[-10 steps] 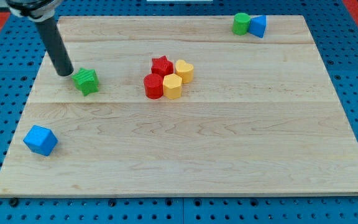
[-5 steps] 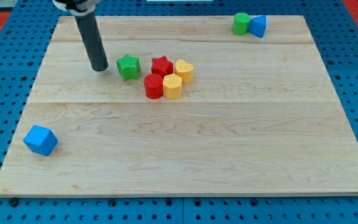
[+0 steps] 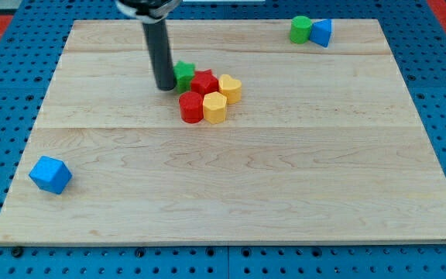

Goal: Move the green star to the bottom side of the green circle

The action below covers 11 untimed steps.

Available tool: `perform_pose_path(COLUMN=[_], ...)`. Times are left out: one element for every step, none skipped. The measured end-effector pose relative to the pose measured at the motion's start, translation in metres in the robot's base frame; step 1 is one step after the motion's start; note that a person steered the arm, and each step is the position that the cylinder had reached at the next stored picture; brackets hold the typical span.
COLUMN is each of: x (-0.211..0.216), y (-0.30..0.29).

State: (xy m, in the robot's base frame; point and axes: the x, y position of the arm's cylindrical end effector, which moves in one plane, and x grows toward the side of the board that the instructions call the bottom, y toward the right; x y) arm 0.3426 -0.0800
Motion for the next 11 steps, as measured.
perform_pose_path(x=[-0.033,-0.038,-0.056,-0.075,-0.076,-0.079,-0.104,-0.1,-0.065,0.028,0.099], y=[0.049,0.107,0.098,0.113,0.156,0.13,0.125,0.166,0.192,0.2,0.196])
